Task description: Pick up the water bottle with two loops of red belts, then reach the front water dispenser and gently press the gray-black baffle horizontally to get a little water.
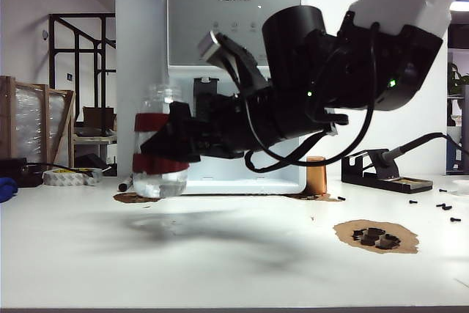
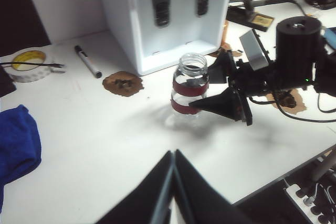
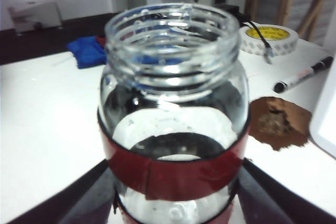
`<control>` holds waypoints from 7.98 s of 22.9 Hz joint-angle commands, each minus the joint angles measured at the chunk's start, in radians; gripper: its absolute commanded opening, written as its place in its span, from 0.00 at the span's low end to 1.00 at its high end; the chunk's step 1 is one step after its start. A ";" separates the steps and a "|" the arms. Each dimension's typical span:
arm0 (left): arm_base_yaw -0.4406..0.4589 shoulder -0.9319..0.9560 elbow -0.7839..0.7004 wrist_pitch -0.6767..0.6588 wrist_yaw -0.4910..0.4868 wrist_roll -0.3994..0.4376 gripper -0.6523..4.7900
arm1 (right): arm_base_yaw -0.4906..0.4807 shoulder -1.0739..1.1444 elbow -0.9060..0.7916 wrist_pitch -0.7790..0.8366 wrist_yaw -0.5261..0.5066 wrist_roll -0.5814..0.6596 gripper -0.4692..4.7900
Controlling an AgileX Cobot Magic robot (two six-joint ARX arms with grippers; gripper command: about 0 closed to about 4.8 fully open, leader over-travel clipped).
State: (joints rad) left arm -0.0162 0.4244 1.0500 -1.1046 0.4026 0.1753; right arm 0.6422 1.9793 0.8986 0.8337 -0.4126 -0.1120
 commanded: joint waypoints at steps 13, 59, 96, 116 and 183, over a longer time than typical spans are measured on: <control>0.001 -0.015 0.005 -0.074 0.092 -0.004 0.11 | 0.012 0.118 0.001 0.021 -0.032 0.054 0.08; 0.001 -0.227 -0.028 -0.145 -0.269 -0.027 0.11 | 0.011 -0.235 -0.008 -0.618 0.124 -0.100 1.00; 0.003 -0.422 -0.624 0.650 -0.548 -0.026 0.11 | -0.001 -1.373 -0.111 -1.355 0.273 0.023 0.08; 0.006 -0.424 -1.038 0.945 -0.510 0.158 0.11 | -0.001 -1.952 -0.496 -1.262 0.282 0.101 0.08; 0.007 -0.424 -1.045 0.950 -0.443 -0.157 0.11 | -0.001 -1.977 -0.859 -0.987 0.293 0.191 0.08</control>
State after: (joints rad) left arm -0.0101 0.0013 0.0086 -0.1596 -0.0410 0.0216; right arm 0.6434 0.0025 0.0372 -0.1658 -0.1204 0.0753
